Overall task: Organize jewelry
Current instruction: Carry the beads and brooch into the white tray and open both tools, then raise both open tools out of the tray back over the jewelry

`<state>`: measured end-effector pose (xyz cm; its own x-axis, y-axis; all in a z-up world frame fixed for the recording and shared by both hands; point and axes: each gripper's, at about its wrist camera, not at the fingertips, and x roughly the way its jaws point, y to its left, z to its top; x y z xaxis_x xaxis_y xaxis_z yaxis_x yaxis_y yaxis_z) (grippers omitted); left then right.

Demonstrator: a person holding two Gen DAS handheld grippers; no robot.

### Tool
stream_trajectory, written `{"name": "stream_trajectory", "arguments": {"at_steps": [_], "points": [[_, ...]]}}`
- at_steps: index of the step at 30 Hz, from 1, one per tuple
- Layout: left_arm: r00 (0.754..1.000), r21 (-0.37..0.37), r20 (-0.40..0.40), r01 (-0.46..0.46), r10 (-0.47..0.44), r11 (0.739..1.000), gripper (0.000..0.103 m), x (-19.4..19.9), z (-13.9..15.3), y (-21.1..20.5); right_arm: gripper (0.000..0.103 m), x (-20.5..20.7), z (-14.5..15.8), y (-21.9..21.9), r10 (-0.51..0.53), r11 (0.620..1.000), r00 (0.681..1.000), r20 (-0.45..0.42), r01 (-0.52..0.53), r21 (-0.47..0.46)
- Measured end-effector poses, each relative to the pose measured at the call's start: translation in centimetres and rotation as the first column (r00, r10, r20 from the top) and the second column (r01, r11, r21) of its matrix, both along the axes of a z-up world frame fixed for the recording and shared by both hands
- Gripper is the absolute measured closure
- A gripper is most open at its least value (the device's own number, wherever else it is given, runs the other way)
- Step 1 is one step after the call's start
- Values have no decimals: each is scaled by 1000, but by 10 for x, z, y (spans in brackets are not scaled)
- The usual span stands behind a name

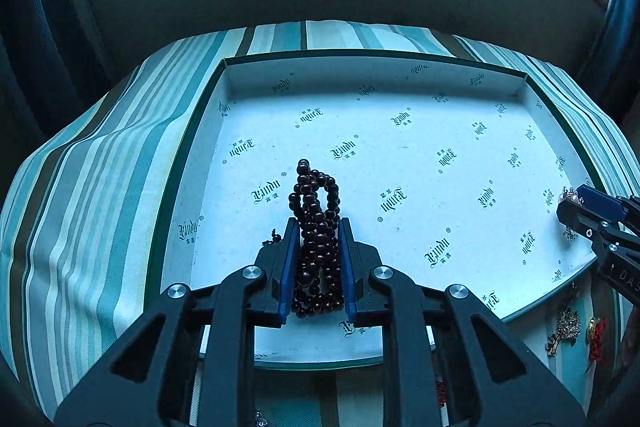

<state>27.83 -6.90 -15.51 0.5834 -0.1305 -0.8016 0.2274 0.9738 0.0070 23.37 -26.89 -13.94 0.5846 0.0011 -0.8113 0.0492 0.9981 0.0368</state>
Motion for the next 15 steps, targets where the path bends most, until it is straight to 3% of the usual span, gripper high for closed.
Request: {"name": "stream_trajectory", "arguments": {"at_steps": [5,8,15], "points": [[1000,0,-3,0,0,1000,67,-1,-2,-1,61,-1,-2,0,2,1000,1000,0,-2,-8],[1000,1,-4,-9,9,1000,57,-1,-3,0,55,-1,-1,1,11,1000,1000,1,-12,7],[1000,-10,-14,-13,13,1000,47,-3,-3,1,54,-4,3,1,9,1000,1000,13,-9,15]]}}
